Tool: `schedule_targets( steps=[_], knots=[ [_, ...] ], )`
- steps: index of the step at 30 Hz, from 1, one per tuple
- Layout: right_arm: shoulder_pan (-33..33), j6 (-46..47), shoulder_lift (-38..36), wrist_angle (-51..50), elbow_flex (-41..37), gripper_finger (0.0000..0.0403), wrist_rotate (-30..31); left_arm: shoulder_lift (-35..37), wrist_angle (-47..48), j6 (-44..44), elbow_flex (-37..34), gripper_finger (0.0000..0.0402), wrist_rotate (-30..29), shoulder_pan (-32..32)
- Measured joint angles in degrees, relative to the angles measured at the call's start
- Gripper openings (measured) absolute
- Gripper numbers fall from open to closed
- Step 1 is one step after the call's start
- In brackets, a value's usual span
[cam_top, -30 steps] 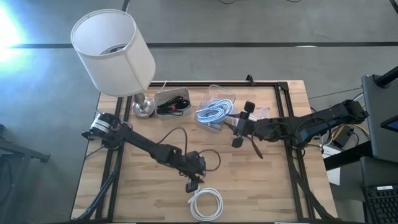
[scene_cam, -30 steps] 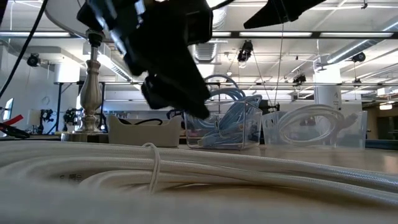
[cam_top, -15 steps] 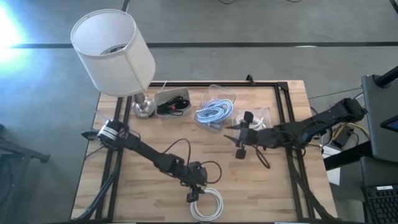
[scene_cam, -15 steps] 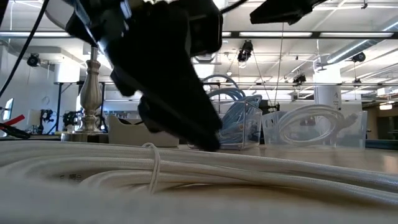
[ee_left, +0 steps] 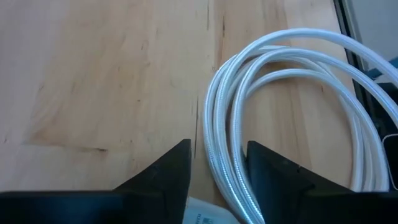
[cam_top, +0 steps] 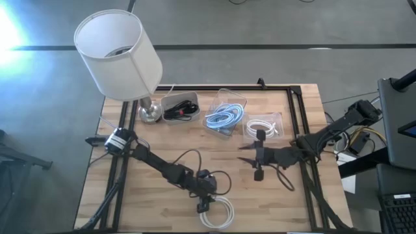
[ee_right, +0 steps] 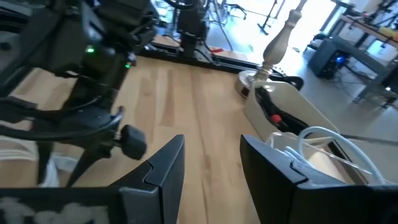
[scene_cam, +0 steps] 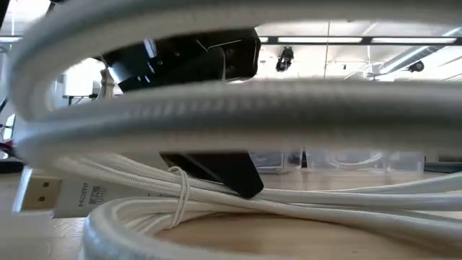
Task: Pick & Place USB Port
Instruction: Put the white USB cable into the right transparent bin
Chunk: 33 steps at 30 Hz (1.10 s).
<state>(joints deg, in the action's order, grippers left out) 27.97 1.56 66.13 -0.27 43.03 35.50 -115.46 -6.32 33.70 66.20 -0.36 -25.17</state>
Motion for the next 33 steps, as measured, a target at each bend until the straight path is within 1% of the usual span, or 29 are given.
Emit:
schedule_targets(
  steps=[4, 7, 10, 12, 14, 18, 21, 27, 33],
  knots=[
    [1.61, 0.01, 0.00, 0.01, -0.09, 0.0148, 0.00, -0.07, 1.29, 0.19, 2.26, 0.0135, 0.02, -0.76],
    [2.43, 0.01, 0.00, 0.03, -0.09, 0.0146, 0.00, -0.35, 0.98, 0.00, 4.88, 0.0130, -0.06, -1.68],
    [2.69, -0.02, 0.00, 0.04, -0.09, 0.0148, 0.01, -0.35, 3.41, -1.96, 6.62, 0.0142, -2.77, -2.51],
    [2.67, -0.26, 0.00, 0.06, -0.09, 0.0149, 0.01, -0.35, 6.90, -3.91, 7.19, 0.0156, -7.04, -3.17],
    [2.66, -1.15, 0.00, 0.06, -0.09, 0.0151, 0.01, -0.35, 8.36, -5.45, 7.29, 0.0172, -10.34, -3.68],
    [2.66, -3.56, 0.00, 0.10, -0.09, 0.0148, 0.01, -0.35, 8.19, -4.25, 5.79, 0.0196, -11.17, -3.86],
    [2.64, -5.32, 0.00, 0.15, -0.09, 0.0146, 0.02, -0.33, 7.88, -3.15, 4.95, 0.0201, -11.28, -3.93],
    [2.62, -6.70, 0.00, 0.68, -0.09, 0.0150, 0.03, -0.33, 7.72, -3.40, 4.53, 0.0189, -11.35, -3.93],
    [2.62, -6.70, 0.00, 0.91, -0.09, 0.0153, 0.03, -0.33, 7.38, -5.98, 4.43, 0.0153, -11.56, -3.81]
  ],
)
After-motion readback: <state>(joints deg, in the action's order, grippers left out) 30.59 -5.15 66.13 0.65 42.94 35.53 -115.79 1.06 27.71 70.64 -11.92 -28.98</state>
